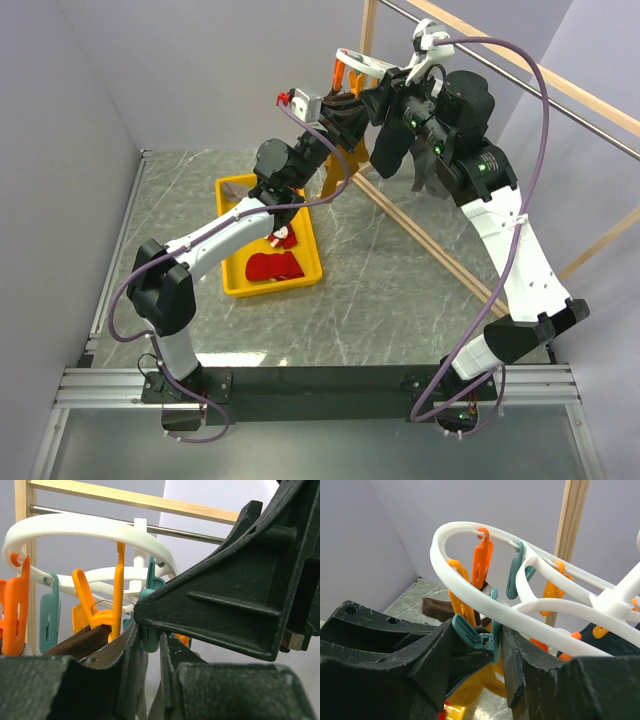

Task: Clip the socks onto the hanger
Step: Open the clamp at the hanger.

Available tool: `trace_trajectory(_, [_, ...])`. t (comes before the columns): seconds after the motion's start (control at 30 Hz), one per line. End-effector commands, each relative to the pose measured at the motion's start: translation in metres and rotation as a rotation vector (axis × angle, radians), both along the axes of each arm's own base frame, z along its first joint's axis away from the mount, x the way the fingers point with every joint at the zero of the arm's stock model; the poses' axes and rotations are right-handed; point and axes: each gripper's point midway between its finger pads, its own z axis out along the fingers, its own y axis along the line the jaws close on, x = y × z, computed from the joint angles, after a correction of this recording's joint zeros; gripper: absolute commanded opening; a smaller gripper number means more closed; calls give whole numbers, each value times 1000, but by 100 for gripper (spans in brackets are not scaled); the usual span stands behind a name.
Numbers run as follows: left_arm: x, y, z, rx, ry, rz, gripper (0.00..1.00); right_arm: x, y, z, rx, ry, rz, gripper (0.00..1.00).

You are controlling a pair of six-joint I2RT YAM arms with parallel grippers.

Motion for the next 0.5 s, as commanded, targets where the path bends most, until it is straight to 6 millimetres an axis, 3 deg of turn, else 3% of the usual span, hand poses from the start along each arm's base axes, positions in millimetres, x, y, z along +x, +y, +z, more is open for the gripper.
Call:
trace_trajectory(0.0, [-27, 19, 43, -67, -103, 4, 13, -3, -2, 25, 31, -65, -13, 48])
trace_trajectory(0.2, [-26, 18, 42, -65, -102, 5, 13, 1, -4, 29, 64, -64, -38, 45])
trace_trajectory(0.3, [-25, 17, 41, -62, -103, 9, 13, 3, -4, 27, 64, -54, -41, 38])
trace_trajectory(0.33, [-25, 18, 41, -60, -103, 11, 13, 3, -4, 28, 66, -55, -41, 30])
trace_trajectory(0.47, [-26, 17, 39, -54, -105, 10, 14, 4, -3, 29, 69, -57, -42, 12])
